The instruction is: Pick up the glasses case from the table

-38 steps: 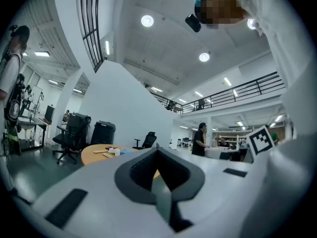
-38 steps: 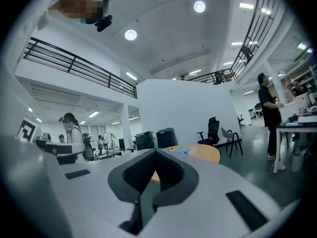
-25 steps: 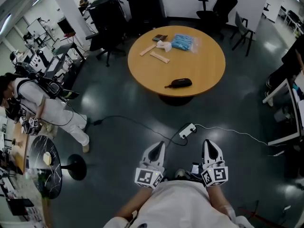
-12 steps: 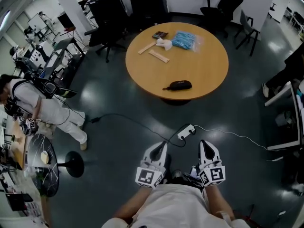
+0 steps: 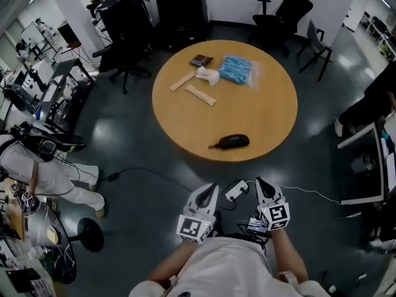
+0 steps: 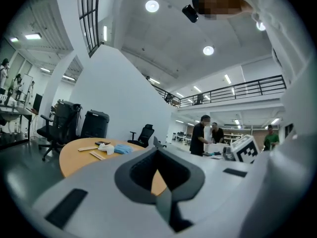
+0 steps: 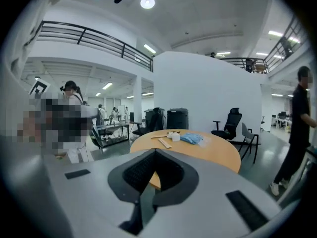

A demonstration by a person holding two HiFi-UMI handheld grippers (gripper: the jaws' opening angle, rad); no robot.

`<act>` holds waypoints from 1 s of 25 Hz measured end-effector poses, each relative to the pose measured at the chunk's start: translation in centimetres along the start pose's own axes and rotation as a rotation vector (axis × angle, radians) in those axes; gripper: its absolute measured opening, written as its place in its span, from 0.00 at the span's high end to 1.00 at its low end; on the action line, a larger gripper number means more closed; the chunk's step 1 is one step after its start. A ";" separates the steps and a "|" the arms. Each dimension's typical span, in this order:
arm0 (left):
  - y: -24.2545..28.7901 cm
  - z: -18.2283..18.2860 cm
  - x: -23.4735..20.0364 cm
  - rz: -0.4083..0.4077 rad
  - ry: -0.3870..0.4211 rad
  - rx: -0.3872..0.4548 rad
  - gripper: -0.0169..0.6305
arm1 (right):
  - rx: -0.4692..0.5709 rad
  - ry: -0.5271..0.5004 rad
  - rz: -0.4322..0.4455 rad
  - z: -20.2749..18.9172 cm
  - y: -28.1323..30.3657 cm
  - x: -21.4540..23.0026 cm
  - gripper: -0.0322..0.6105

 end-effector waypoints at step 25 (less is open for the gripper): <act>6.9 -4.8 -8.0 0.000 -0.143 -0.128 0.96 | -0.834 -0.726 0.874 -20.5 23.0 4.4 0.49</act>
Point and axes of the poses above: the fingertips, and each gripper's own axes: y forward along the fingers, x to its right, z out of its top, the point moved 1 cm from there along -y, backward along the fingers, and after that the axes turned 15 degrees about x, right-handed, at the moved point
